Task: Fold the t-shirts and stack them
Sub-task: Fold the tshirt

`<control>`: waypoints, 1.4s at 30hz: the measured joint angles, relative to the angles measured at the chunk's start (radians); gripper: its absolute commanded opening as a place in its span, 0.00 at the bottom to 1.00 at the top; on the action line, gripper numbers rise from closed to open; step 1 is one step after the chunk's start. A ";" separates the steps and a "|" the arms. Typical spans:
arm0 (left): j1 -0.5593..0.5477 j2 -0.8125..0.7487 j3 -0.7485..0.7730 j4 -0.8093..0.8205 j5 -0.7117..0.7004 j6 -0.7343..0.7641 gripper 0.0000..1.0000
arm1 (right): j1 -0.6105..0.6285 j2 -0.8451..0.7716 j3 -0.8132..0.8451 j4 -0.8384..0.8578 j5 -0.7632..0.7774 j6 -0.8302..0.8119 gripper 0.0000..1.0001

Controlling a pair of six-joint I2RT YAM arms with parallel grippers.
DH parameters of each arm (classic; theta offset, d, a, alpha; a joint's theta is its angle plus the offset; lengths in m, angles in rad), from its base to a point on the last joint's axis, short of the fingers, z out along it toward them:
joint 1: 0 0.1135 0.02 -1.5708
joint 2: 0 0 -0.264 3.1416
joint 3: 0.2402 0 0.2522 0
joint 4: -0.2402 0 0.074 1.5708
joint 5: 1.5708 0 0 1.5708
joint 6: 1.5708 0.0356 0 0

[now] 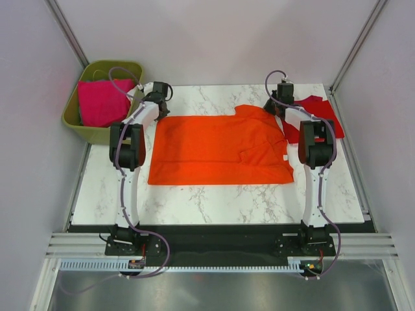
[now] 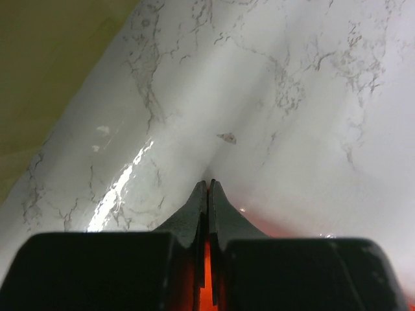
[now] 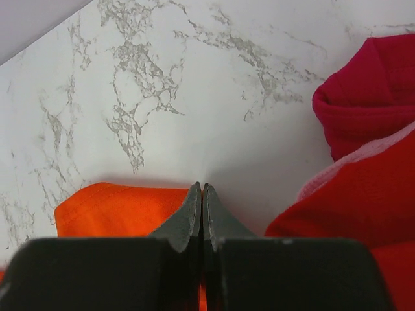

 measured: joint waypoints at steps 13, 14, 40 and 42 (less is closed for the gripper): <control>-0.007 -0.185 -0.330 0.255 -0.019 0.001 0.02 | 0.000 -0.154 -0.106 0.006 -0.040 -0.025 0.02; -0.008 -0.192 -0.341 0.266 -0.023 0.001 0.02 | 0.000 -0.172 -0.122 0.008 -0.040 -0.027 0.01; -0.010 -0.485 -0.718 0.484 -0.040 0.001 0.02 | 0.000 -0.490 -0.445 0.030 -0.079 -0.043 0.02; -0.010 -0.498 -0.743 0.499 -0.029 0.001 0.02 | 0.000 -0.504 -0.462 0.031 -0.079 -0.043 0.02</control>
